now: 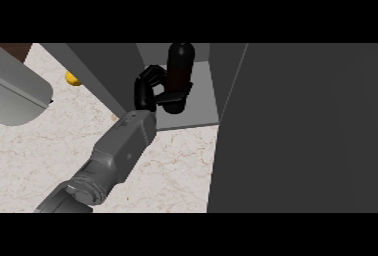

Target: Pick up the wine, place it into the cabinet and close the cabinet

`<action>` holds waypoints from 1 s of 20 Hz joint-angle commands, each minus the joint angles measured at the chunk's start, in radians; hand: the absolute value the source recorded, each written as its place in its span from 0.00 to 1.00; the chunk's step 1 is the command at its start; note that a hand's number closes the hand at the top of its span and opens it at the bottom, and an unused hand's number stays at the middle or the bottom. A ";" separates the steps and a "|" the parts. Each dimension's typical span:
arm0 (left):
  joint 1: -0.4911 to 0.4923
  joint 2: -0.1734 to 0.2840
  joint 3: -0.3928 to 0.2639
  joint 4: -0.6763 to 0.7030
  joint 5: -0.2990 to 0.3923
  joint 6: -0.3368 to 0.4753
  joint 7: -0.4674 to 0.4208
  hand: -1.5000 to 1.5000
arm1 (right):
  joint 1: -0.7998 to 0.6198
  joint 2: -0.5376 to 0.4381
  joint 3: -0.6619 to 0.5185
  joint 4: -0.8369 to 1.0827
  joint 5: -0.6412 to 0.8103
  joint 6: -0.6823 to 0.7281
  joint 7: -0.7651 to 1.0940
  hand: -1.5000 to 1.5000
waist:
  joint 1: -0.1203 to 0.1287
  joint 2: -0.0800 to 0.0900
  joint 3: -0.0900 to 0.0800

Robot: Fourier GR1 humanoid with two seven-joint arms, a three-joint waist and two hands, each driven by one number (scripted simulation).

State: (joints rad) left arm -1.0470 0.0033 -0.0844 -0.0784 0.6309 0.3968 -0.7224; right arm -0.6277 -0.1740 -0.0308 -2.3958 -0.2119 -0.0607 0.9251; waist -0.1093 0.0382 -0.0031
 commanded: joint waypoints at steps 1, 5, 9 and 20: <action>0.034 -0.003 0.015 0.003 0.020 -0.062 0.006 1.00 | 0.021 0.016 0.011 -0.010 -0.012 0.006 -0.023 0.00 | -0.002 0.001 0.000; 0.072 -0.003 0.010 -0.017 0.033 -0.094 -0.045 1.00 | -0.006 0.003 -0.031 -0.005 -0.062 0.009 -0.008 0.00 | -0.020 -0.002 0.000; 0.111 -0.003 0.004 -0.017 0.058 -0.105 -0.048 1.00 | 0.011 0.020 0.005 0.006 -0.058 0.030 -0.038 0.00 | -0.047 0.003 -0.001; 0.176 -0.003 -0.047 -0.014 0.085 -0.085 -0.037 1.00 | -0.006 0.036 0.020 0.019 -0.056 0.012 -0.022 0.00 | -0.070 0.002 -0.002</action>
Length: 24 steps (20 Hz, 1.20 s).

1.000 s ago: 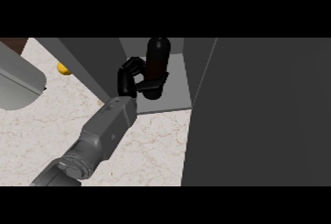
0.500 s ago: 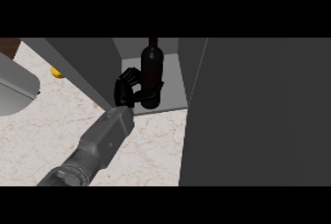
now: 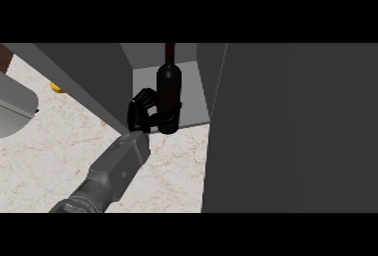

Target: Pick up the wine, place it into the cabinet and close the cabinet

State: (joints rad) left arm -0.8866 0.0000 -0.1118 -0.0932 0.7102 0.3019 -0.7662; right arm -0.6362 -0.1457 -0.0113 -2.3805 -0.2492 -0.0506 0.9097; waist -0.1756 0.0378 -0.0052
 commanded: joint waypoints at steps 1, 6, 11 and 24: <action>0.009 0.000 -0.027 -0.003 0.002 0.025 0.000 1.00 | 0.021 -0.009 -0.013 -0.015 -0.019 0.009 0.006 0.00 | 0.004 -0.003 0.001; -0.019 0.000 -0.037 -0.029 0.025 0.050 0.010 1.00 | 0.008 0.022 0.014 -0.008 -0.021 -0.003 -0.007 0.00 | -0.023 0.005 -0.001; -0.026 0.000 -0.058 -0.046 0.046 0.089 0.013 1.00 | 0.019 0.018 0.010 -0.003 -0.029 0.005 -0.006 0.00 | -0.019 0.003 0.000; -0.150 0.000 -0.087 -0.045 0.084 0.179 0.069 1.00 | 0.057 0.003 -0.033 0.005 -0.035 0.031 -0.046 0.00 | 0.009 0.005 0.003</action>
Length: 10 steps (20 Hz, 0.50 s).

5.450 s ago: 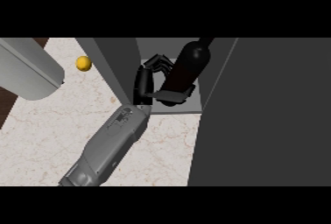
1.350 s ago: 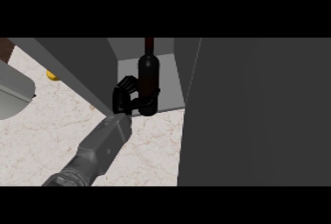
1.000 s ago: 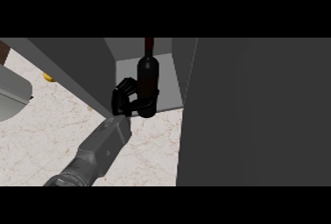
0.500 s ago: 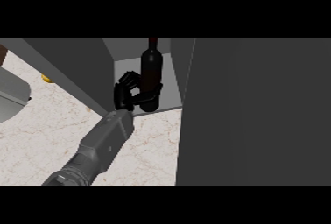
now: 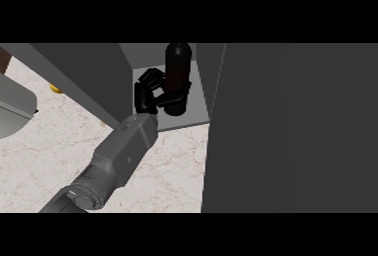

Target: Pick up the wine, place it into the cabinet and close the cabinet

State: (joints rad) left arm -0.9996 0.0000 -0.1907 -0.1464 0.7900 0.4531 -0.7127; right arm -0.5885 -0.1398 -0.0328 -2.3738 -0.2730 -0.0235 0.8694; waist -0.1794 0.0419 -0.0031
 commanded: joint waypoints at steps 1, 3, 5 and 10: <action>-0.042 0.000 -0.011 0.012 0.004 0.011 0.027 1.00 | 0.011 -0.003 -0.025 0.001 -0.021 0.008 -0.015 0.00 | 0.016 0.003 0.001; -0.078 0.000 -0.008 0.023 0.007 0.028 0.055 1.00 | -0.002 -0.015 -0.029 -0.007 -0.034 0.008 0.008 0.00 | 0.008 0.004 0.001; -0.099 0.000 -0.001 0.027 0.013 0.033 0.062 1.00 | 0.003 -0.014 -0.050 0.007 -0.043 0.017 -0.020 0.00 | 0.015 0.008 0.002; -0.129 0.000 0.021 0.053 0.031 0.045 0.097 1.00 | 0.026 -0.022 -0.030 -0.005 -0.032 0.032 -0.015 0.00 | 0.018 0.011 0.001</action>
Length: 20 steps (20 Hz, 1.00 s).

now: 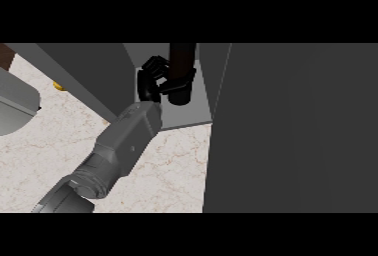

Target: Pick up the wine, place it into the cabinet and close the cabinet

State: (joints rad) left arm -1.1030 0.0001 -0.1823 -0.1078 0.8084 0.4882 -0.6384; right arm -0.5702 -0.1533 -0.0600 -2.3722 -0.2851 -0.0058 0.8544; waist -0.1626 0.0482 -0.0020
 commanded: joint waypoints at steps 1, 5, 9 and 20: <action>-0.041 0.000 0.010 0.024 0.003 -0.010 0.039 1.00 | -0.011 -0.003 -0.010 0.012 0.006 -0.005 -0.006 0.00 | 0.028 0.002 -0.001; -0.055 0.000 0.023 0.028 0.018 0.015 0.055 1.00 | 0.031 -0.003 -0.015 -0.034 -0.022 0.005 0.001 0.00 | 0.005 0.000 0.001; -0.088 0.033 -0.024 0.085 -0.040 0.058 0.067 1.00 | 0.006 -0.015 -0.017 -0.026 -0.029 0.006 0.013 0.00 | 0.004 0.006 0.001; -0.029 0.103 -0.146 0.107 -0.168 0.237 0.045 1.00 | 0.015 0.003 -0.014 -0.038 -0.023 0.009 -0.011 0.00 | -0.001 0.017 0.000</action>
State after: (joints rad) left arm -1.1564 0.0812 -0.3011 -0.0053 0.6692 0.6741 -0.5915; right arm -0.5575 -0.1598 -0.0772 -2.3733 -0.2881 0.0098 0.8400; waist -0.1616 0.0621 -0.0004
